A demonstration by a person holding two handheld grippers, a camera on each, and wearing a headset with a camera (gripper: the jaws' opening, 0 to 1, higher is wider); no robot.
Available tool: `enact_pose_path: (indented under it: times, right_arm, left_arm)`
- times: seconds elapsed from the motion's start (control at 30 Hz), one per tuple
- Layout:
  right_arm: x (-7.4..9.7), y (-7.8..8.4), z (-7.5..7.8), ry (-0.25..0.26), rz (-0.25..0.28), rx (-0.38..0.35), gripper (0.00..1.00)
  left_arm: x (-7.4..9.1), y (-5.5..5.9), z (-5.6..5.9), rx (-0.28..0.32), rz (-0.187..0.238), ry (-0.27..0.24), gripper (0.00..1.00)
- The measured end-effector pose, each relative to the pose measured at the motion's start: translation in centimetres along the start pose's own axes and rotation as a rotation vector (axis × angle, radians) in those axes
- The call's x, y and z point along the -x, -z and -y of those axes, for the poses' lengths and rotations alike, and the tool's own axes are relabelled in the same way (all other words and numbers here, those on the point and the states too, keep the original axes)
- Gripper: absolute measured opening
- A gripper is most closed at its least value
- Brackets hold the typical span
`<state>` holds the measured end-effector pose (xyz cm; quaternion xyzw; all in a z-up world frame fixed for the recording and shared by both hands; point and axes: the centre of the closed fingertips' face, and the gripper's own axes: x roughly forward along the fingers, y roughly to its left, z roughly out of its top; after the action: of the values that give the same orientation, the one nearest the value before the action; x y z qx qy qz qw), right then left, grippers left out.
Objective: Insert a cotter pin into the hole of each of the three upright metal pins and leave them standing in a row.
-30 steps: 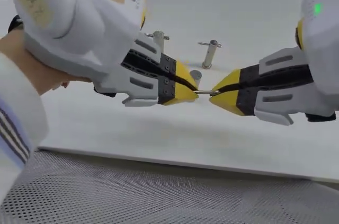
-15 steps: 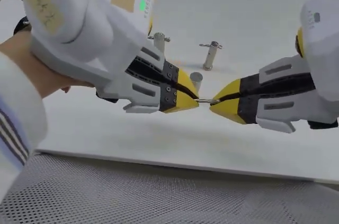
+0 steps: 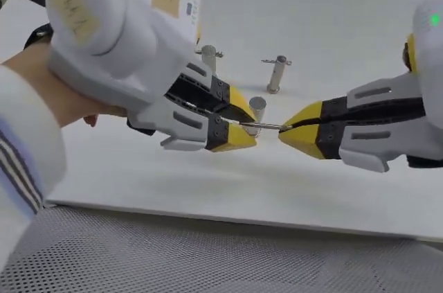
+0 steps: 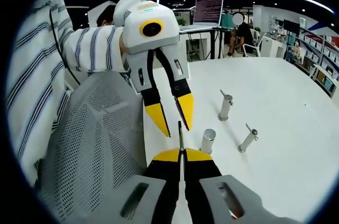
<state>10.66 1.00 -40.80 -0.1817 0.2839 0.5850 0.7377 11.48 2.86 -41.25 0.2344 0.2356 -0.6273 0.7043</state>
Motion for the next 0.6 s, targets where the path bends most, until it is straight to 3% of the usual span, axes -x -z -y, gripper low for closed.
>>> enact_pose_path:
  times: [0.1,0.2,0.33,0.6]
  right_arm:
    - [0.1,0.7,1.0,0.025,-0.001,-0.017,0.00]
    - [0.1,1.4,2.0,0.052,-0.002,-0.033,0.00]
    - [0.3,2.3,2.7,0.080,-0.001,-0.060,0.00]
    - [0.1,3.4,4.1,0.101,-0.014,-0.080,0.00]
  left_arm:
    - [0.1,0.5,-1.2,0.025,-0.017,-0.048,0.20]
    - [0.2,0.7,-2.5,0.061,-0.004,-0.091,0.21]
    - [0.2,1.1,-3.4,0.078,-0.012,-0.114,0.23]
    - [-0.6,0.9,-3.8,0.103,-0.007,-0.110,0.25]
